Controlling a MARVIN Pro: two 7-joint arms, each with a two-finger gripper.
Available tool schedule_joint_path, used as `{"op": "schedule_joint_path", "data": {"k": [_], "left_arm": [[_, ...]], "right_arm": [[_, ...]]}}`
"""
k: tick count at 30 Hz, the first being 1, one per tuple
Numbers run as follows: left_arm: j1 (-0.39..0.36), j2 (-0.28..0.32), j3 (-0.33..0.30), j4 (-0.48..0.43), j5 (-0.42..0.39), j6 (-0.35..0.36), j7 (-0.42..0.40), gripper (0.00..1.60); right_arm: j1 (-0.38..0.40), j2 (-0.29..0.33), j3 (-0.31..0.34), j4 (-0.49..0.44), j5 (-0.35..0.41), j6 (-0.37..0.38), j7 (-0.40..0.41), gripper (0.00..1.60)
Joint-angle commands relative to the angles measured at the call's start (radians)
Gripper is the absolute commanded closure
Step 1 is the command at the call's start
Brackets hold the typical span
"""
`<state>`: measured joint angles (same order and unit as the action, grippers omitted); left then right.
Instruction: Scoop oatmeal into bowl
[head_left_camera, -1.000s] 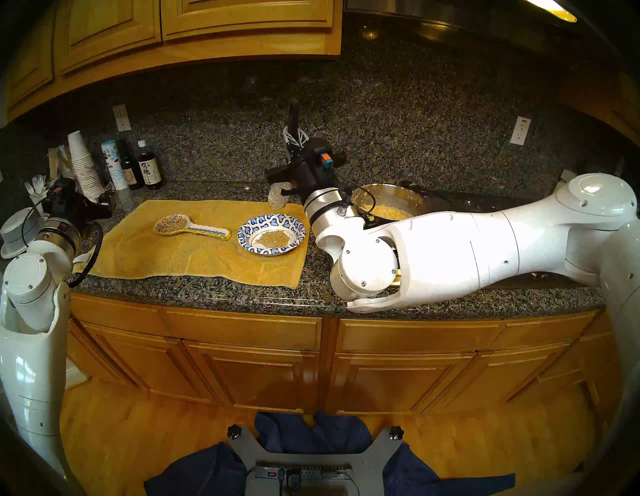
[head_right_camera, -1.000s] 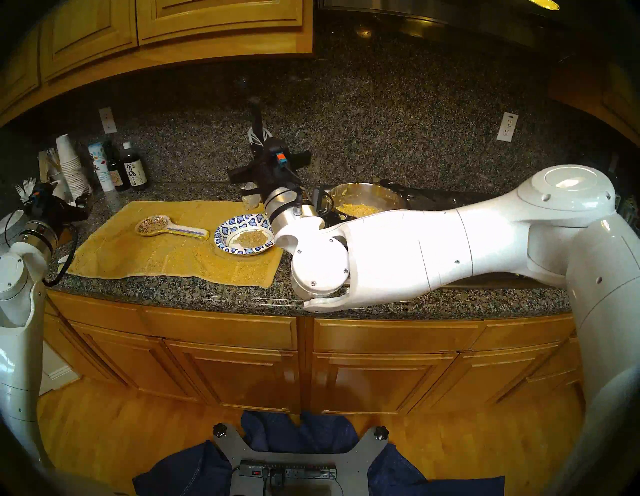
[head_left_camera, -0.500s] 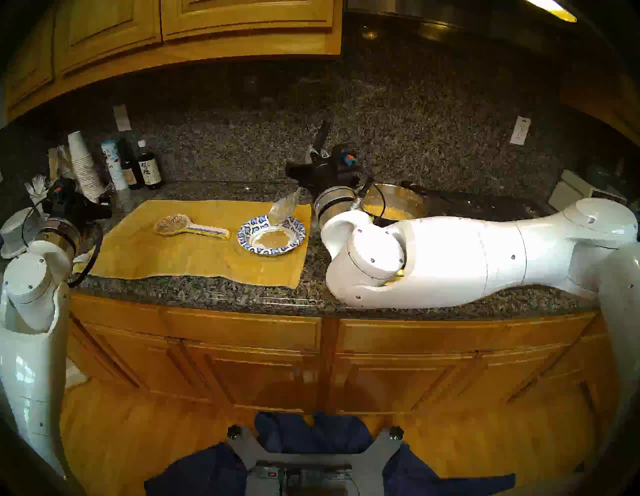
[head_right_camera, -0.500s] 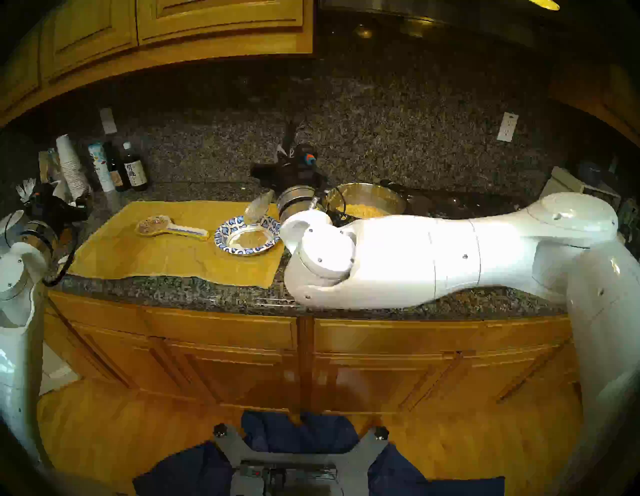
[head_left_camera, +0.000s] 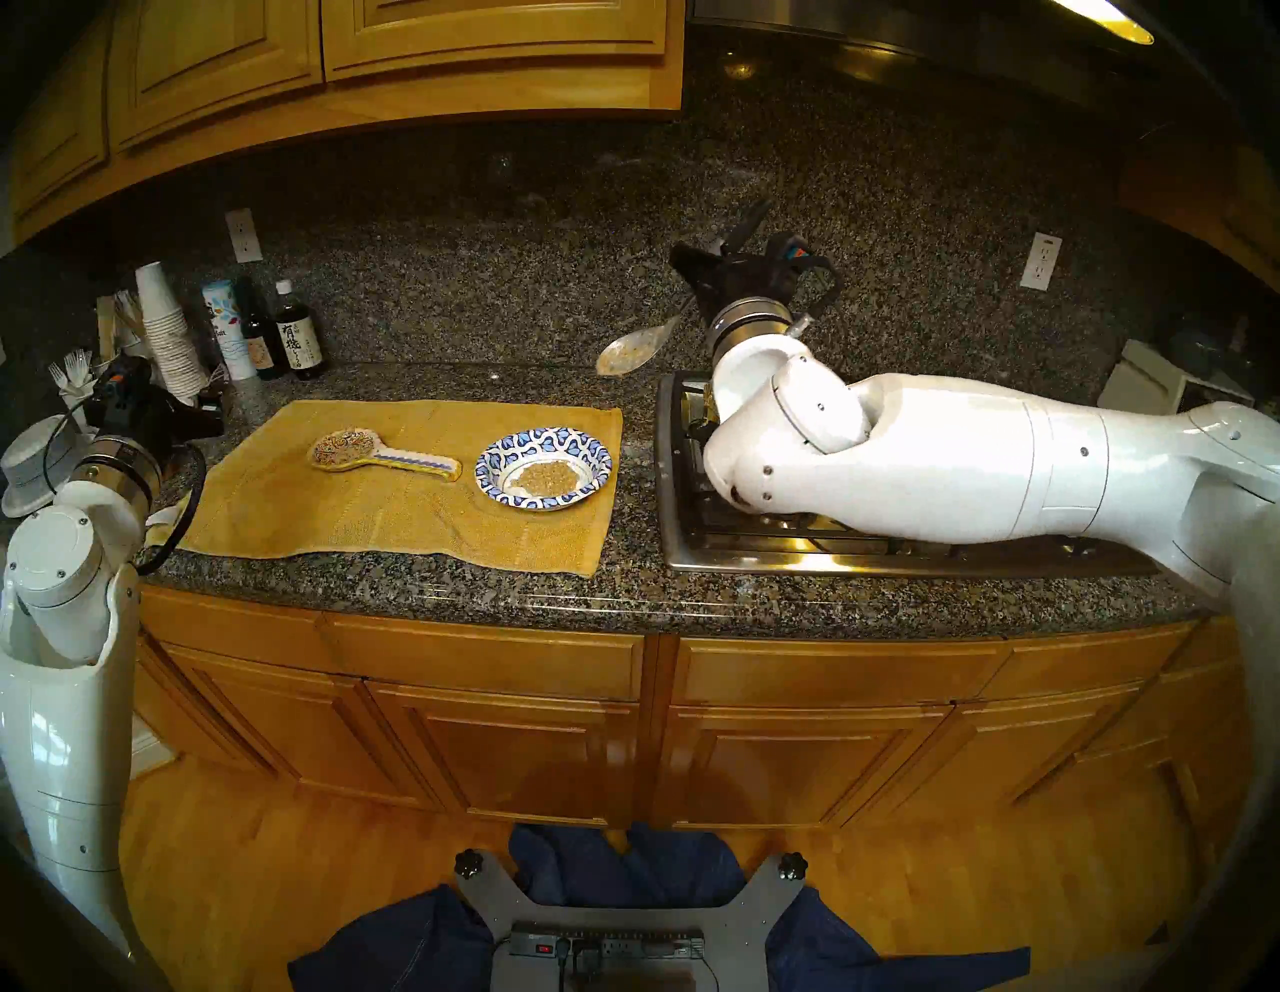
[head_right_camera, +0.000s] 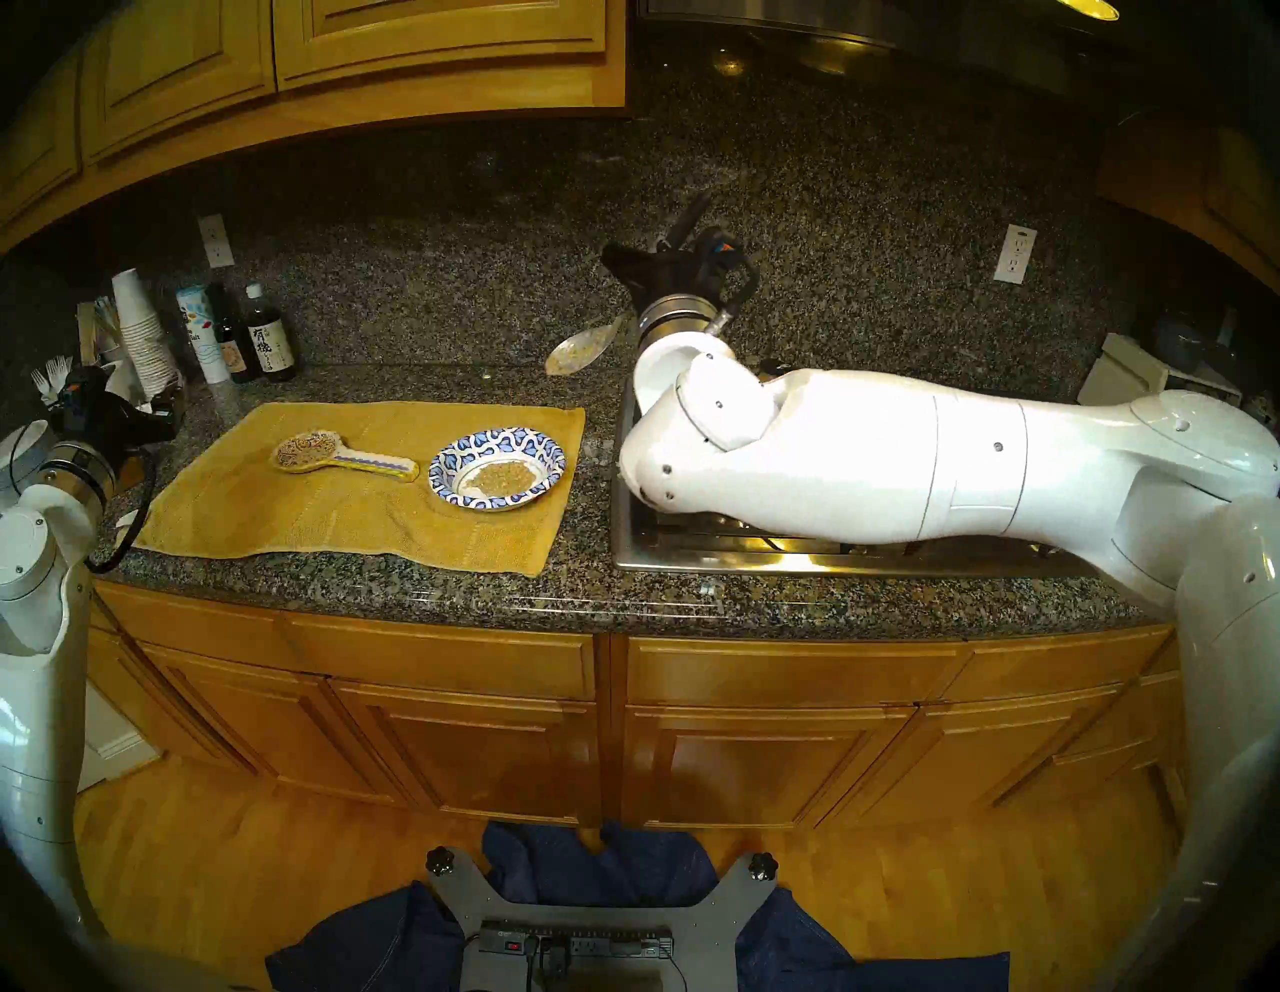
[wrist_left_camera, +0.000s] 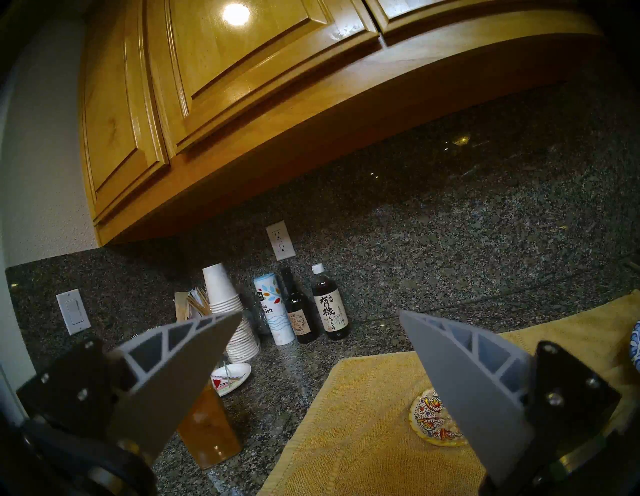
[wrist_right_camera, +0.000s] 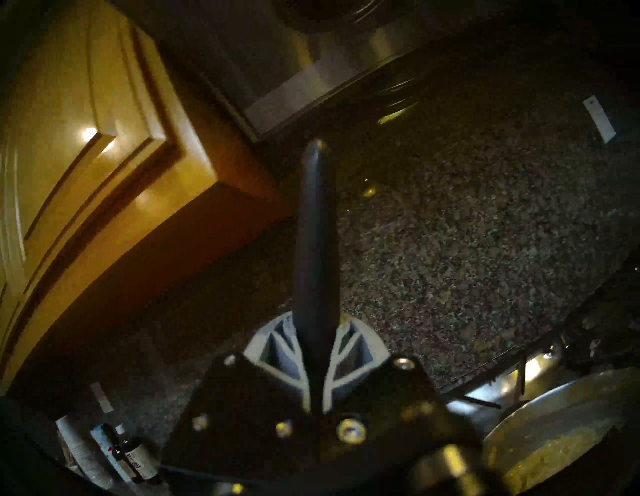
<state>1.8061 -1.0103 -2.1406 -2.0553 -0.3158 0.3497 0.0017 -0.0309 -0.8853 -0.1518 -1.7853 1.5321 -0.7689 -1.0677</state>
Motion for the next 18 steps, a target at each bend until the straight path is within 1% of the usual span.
{"op": "schedule_joint_path", "data": {"k": [1,2,4,5,9,10,12,16,17,18], "left_arm": [[-0.018,0.014,-0.011,-0.024,0.002,-0.012,0.000,0.00],[-0.018,0.014,-0.011,-0.024,0.002,-0.013,0.000,0.00],[-0.018,0.014,-0.011,-0.024,0.001,-0.013,0.000,0.00],[-0.018,0.014,-0.011,-0.024,0.001,-0.013,0.000,0.00],[-0.017,0.014,-0.011,-0.024,0.001,-0.012,0.001,0.00],[-0.017,0.014,-0.011,-0.024,0.001,-0.012,0.001,0.00],[-0.017,0.015,-0.011,-0.024,0.000,-0.012,0.001,0.00],[-0.017,0.015,-0.010,-0.024,0.000,-0.012,0.002,0.00],[-0.017,0.015,-0.010,-0.024,0.000,-0.012,0.002,0.00],[-0.017,0.015,-0.010,-0.024,0.000,-0.012,0.002,0.00]], "right_arm": [[0.075,0.105,0.047,0.034,0.015,-0.019,-0.097,1.60],[0.078,0.130,0.047,0.024,0.022,-0.018,-0.097,1.60],[0.083,0.155,0.044,0.024,0.035,-0.018,-0.093,1.60],[0.086,0.156,0.042,0.029,0.042,-0.020,-0.091,1.60],[0.093,0.208,0.031,0.015,0.064,-0.009,-0.089,1.60],[0.094,0.211,0.027,0.017,0.070,-0.006,-0.087,1.60],[0.095,0.259,0.016,-0.011,0.079,0.010,-0.082,1.60],[0.100,0.275,-0.004,-0.017,0.095,0.028,-0.091,1.60],[0.101,0.301,-0.010,-0.031,0.098,0.039,-0.089,1.60],[0.103,0.294,-0.016,-0.022,0.102,0.045,-0.096,1.60]]}}
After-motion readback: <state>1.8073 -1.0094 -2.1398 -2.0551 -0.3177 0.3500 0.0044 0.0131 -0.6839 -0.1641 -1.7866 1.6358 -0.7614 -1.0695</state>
